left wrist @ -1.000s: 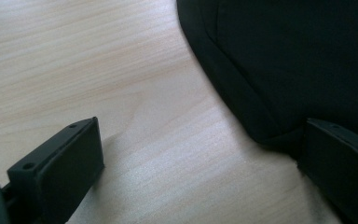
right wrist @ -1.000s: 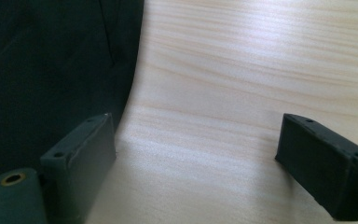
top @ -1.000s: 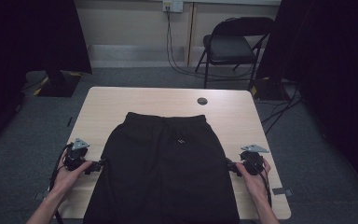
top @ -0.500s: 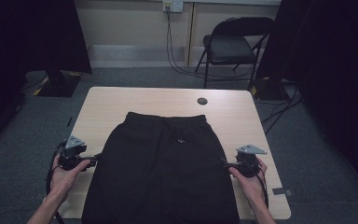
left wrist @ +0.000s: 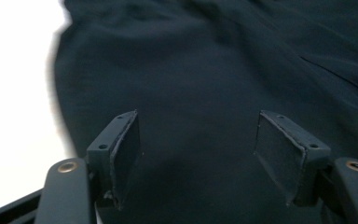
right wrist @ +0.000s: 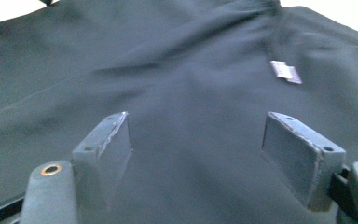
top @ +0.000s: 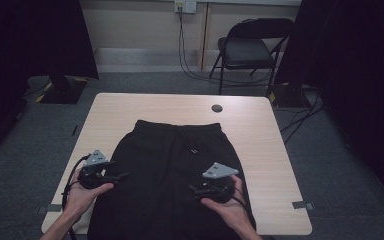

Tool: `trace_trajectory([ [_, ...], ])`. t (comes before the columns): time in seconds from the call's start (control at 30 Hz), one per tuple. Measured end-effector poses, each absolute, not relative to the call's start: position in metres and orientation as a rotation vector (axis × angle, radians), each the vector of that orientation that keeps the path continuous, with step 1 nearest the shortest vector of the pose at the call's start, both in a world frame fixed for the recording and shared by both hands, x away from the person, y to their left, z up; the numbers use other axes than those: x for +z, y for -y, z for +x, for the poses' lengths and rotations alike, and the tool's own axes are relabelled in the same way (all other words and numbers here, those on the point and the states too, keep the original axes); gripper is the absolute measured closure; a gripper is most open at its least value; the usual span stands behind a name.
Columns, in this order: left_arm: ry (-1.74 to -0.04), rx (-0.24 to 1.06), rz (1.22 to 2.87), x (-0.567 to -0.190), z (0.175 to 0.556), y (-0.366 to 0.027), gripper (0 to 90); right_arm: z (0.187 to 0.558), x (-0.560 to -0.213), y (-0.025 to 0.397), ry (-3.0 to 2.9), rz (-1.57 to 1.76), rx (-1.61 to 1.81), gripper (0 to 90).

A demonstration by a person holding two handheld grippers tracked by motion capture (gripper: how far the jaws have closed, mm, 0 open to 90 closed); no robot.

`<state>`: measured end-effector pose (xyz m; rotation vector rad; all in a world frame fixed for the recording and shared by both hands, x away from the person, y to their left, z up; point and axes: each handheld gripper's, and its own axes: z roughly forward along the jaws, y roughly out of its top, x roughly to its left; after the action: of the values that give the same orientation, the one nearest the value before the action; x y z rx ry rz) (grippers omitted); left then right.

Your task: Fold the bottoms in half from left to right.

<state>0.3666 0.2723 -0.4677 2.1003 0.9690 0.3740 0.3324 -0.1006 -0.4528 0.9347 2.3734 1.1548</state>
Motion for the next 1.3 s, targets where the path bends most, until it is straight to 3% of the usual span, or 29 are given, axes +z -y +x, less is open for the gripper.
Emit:
trace_trajectory([
  [0.2, -0.927, 0.351, 2.210, -0.484, 0.373, -0.260, 31.8, 0.336, -0.483, 0.061, -2.511, 0.815, 1.039, 20.5],
  [0.4, -0.918, 0.337, 2.256, -0.492, 0.374, -0.253, 29.5, 0.340, -0.496, 0.058, -2.540, 0.828, 1.040, 19.7],
  [0.9, -0.957, 0.371, 2.202, -0.499, 0.374, -0.218, 14.7, 0.358, -0.500, 0.106, -2.575, 0.835, 1.085, 19.6],
  [1.3, -0.884, 0.369, 2.176, -0.503, 0.372, -0.165, 14.3, 0.389, -0.504, 0.174, -2.520, 0.855, 1.130, 19.6],
])
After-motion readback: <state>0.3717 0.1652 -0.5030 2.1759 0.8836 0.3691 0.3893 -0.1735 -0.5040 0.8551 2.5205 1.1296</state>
